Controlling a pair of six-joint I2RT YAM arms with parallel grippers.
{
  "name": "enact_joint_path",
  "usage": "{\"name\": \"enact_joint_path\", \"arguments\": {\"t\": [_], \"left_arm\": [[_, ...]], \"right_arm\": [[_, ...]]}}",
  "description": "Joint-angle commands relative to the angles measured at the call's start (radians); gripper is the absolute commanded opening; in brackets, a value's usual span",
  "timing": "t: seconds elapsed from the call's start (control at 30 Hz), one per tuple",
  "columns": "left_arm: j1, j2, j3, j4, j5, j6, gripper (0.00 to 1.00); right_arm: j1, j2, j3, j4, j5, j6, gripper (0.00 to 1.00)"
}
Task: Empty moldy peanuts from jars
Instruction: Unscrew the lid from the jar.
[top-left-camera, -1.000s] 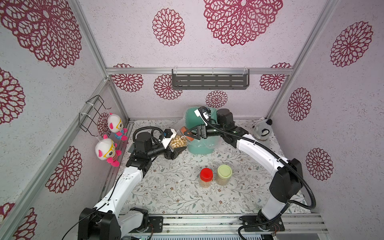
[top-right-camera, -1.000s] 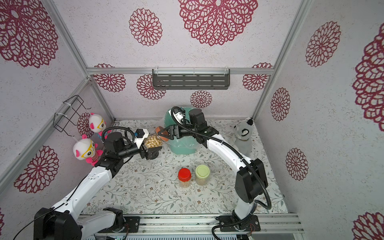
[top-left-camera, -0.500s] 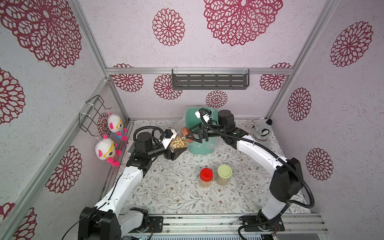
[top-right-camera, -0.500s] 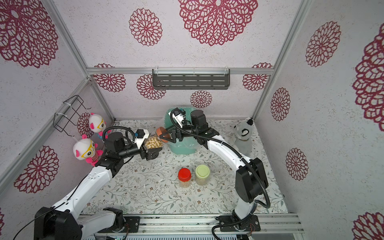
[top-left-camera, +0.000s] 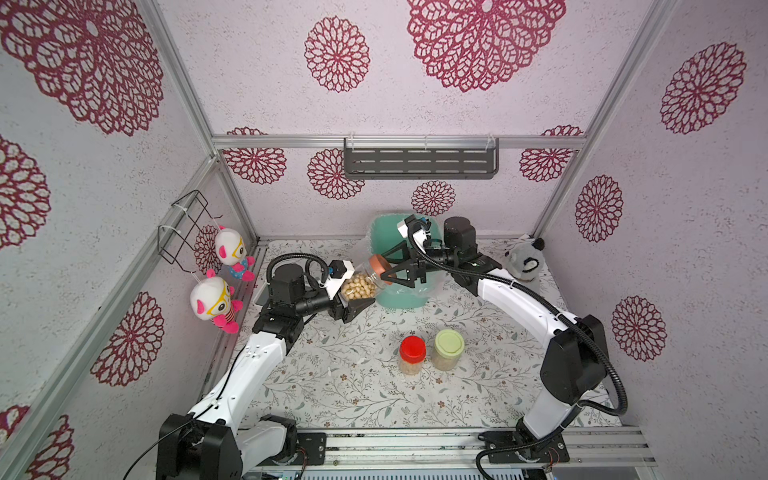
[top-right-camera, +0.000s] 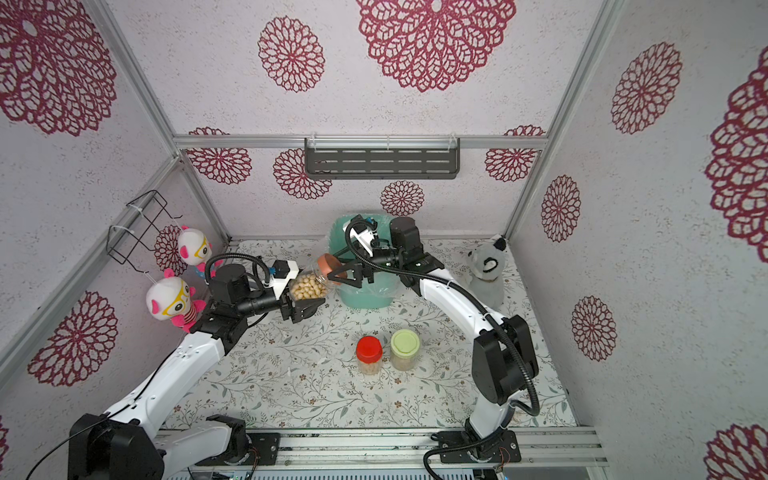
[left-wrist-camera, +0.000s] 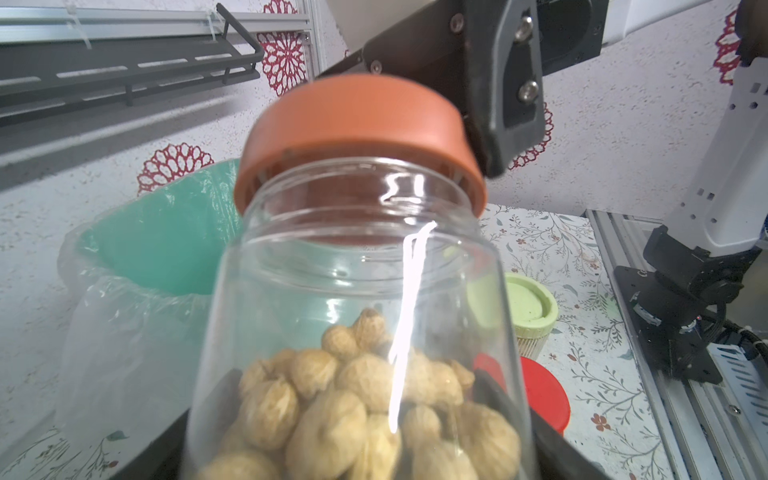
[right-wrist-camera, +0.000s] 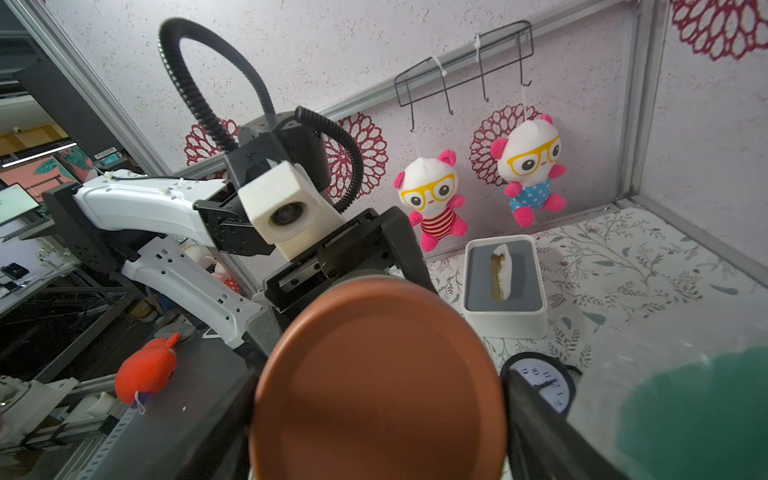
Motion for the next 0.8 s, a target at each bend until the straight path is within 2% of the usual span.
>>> {"name": "enact_joint_path", "arguments": {"t": [0.0, 0.17, 0.37, 0.53, 0.77], "left_arm": [[0.008, -0.006, 0.035, 0.025, 0.037, 0.019, 0.0], [0.009, -0.004, 0.04, 0.014, 0.039, 0.022, 0.0], [0.014, 0.001, 0.031, 0.045, -0.004, 0.006, 0.0], [0.024, -0.002, 0.012, 0.126, -0.1, -0.038, 0.0], [0.056, 0.008, 0.008, 0.175, -0.264, -0.067, 0.0]], "right_arm": [[-0.05, -0.05, 0.033, 0.035, -0.064, -0.107, 0.53], [-0.056, -0.034, 0.075, -0.044, -0.045, -0.156, 0.53], [-0.037, -0.125, -0.001, -0.001, 0.042, -0.156, 0.53], [0.008, -0.239, -0.083, -0.094, 0.163, -0.258, 0.54], [0.141, -0.335, -0.149, -0.301, 0.373, -0.415, 0.54]]}}
